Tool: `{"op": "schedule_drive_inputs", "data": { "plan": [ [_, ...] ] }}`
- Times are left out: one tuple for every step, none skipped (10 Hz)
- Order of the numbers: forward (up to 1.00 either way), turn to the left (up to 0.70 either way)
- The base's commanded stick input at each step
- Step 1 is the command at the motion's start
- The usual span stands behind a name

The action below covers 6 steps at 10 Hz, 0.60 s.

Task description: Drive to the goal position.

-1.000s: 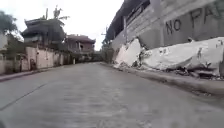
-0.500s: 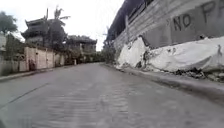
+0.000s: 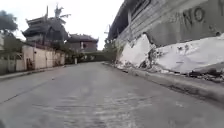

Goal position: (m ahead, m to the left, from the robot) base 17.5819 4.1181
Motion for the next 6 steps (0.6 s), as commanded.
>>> {"op": "schedule_drive_inputs", "data": {
  "plan": [
    [1.00, 0.02],
    [1.00, 0.34],
    [1.00, 0.42],
    [1.00, 0.36],
    [1.00, 0.21],
    [1.00, 0.06]
  ]
}}
